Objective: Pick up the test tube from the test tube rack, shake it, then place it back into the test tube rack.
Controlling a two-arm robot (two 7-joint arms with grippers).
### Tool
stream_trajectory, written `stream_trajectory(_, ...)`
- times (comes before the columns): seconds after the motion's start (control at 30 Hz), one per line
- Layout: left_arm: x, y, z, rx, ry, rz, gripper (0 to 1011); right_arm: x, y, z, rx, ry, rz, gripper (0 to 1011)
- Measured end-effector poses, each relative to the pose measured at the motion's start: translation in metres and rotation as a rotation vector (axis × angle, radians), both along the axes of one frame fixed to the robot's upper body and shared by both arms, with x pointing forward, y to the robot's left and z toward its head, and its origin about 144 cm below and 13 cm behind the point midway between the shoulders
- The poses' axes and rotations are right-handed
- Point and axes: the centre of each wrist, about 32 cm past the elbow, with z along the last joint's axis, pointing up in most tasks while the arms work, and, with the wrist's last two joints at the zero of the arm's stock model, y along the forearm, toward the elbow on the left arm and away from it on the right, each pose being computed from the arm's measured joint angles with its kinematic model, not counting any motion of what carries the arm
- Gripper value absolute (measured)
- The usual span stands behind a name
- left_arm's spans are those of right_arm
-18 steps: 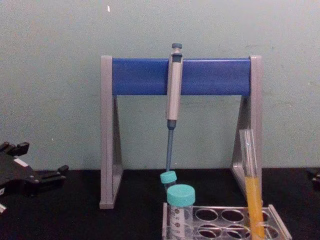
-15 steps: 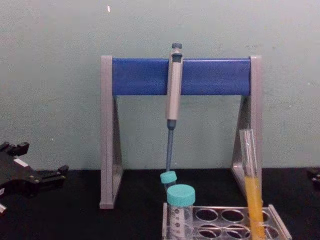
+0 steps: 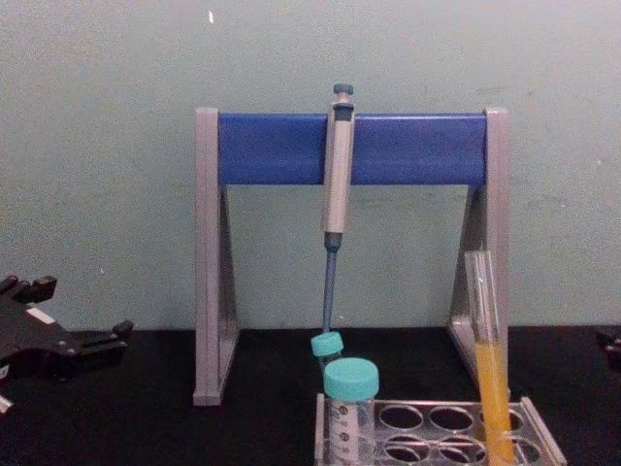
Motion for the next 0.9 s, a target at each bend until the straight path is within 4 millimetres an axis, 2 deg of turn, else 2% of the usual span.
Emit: stream_trajectory(0.9, 0.0000, 0.0000, 0.0000, 0.000, 0.000, 0.000, 1001, 0.0000, 0.0000, 0.0000, 0.000, 0.000, 0.000, 1000)
